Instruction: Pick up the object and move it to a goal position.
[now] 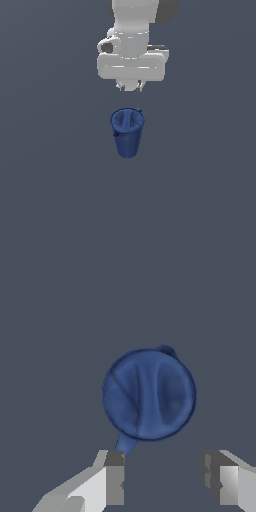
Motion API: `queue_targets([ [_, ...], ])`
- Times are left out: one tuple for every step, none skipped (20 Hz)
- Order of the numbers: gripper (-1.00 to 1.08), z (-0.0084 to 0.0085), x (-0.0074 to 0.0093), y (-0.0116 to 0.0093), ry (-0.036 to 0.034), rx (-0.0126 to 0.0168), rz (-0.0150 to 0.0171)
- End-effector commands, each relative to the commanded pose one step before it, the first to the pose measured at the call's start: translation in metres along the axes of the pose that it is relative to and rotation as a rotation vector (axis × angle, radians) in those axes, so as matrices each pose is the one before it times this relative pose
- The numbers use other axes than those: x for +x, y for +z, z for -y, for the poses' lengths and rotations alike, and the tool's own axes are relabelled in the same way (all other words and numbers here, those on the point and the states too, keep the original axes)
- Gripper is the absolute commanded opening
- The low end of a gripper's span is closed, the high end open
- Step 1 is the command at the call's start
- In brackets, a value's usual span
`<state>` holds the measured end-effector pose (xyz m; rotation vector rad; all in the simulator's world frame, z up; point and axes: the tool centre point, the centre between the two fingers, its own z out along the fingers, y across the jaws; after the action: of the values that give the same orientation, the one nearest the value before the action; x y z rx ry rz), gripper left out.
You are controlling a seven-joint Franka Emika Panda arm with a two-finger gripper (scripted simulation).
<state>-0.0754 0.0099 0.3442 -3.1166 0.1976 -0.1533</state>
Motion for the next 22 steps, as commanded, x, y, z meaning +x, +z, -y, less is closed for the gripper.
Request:
queue_targets([
  [0.28,0.00605,-0.00035,-0.00562,0.03103,-0.00441,-0.03599],
  [0.28,0.00266,-0.00024,-0.00244,0.01416,-0.00230,-0.01632],
  [0.28,0.00279,-0.00031,-0.00251,0.01487,-0.00247,-0.01723],
  [0.28,0.00290,-0.00038,-0.00256,0.01548,-0.00263,-0.01802],
  [0.28,0.00289,-0.00045,-0.00250,0.01553,-0.00269,-0.01816],
  [0.28,0.00286,-0.00052,-0.00240,0.01540,-0.00273,-0.01811],
  [0.28,0.00281,-0.00059,-0.00230,0.01529,-0.00277,-0.01807],
  [0.28,0.00277,-0.00066,-0.00218,0.01515,-0.00281,-0.01801],
  [0.28,0.00272,-0.00074,-0.00206,0.01502,-0.00285,-0.01794],
  [0.28,0.00268,-0.00081,-0.00193,0.01486,-0.00289,-0.01785],
  [0.28,0.00262,-0.00090,-0.00180,0.01472,-0.00293,-0.01778],
  [0.28,0.00256,-0.00098,-0.00165,0.01455,-0.00296,-0.01767],
  [0.28,0.00250,-0.00107,-0.00150,0.01438,-0.00300,-0.01757],
  [0.28,0.00243,-0.00115,-0.00134,0.01420,-0.00303,-0.01745],
  [0.28,0.00235,-0.00125,-0.00118,0.01403,-0.00307,-0.01733],
  [0.28,0.00228,-0.00134,-0.00100,0.01383,-0.00311,-0.01719],
  [0.28,0.00219,-0.00144,-0.00083,0.01364,-0.00314,-0.01704],
  [0.28,0.00210,-0.00155,-0.00065,0.01344,-0.00318,-0.01688],
  [0.28,0.00201,-0.00165,-0.00046,0.01324,-0.00322,-0.01671],
  [0.28,0.00190,-0.00176,-0.00028,0.01304,-0.00326,-0.01655],
  [0.28,0.00179,-0.00187,-0.00008,0.01283,-0.00330,-0.01636],
  [0.28,0.00168,-0.00198,0.00012,0.01260,-0.00334,-0.01615],
])
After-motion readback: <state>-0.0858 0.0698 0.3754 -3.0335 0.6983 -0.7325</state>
